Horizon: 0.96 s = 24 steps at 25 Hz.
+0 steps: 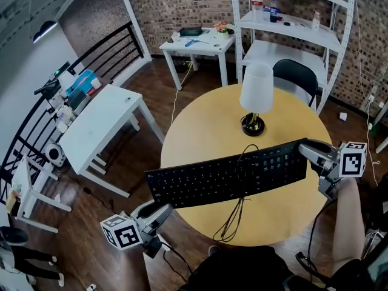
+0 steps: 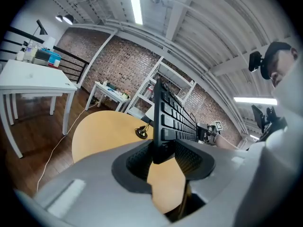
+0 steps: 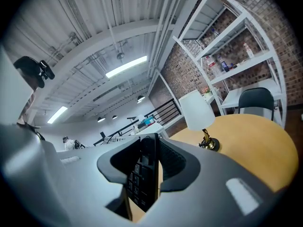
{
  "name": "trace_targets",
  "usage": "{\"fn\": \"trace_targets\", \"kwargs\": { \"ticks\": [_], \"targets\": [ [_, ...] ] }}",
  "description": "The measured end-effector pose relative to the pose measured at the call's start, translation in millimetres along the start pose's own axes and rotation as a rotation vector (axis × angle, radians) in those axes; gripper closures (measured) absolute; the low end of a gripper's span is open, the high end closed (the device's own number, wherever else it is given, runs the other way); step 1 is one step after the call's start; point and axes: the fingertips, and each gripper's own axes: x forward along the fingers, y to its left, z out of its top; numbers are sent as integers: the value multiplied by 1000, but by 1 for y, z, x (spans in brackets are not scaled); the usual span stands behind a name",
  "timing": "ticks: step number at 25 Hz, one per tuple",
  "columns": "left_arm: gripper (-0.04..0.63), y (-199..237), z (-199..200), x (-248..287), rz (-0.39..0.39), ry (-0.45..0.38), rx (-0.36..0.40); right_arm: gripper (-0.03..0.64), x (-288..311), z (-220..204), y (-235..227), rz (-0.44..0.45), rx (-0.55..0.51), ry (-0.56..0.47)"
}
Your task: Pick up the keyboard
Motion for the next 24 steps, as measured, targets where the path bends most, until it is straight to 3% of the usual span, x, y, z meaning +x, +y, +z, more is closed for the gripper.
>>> {"fn": "trace_targets", "kwargs": {
  "ticks": [24],
  "targets": [
    [324, -7, -2, 3, 51, -1, 8, 492, 7, -12, -28, 18, 18, 44]
  ]
}}
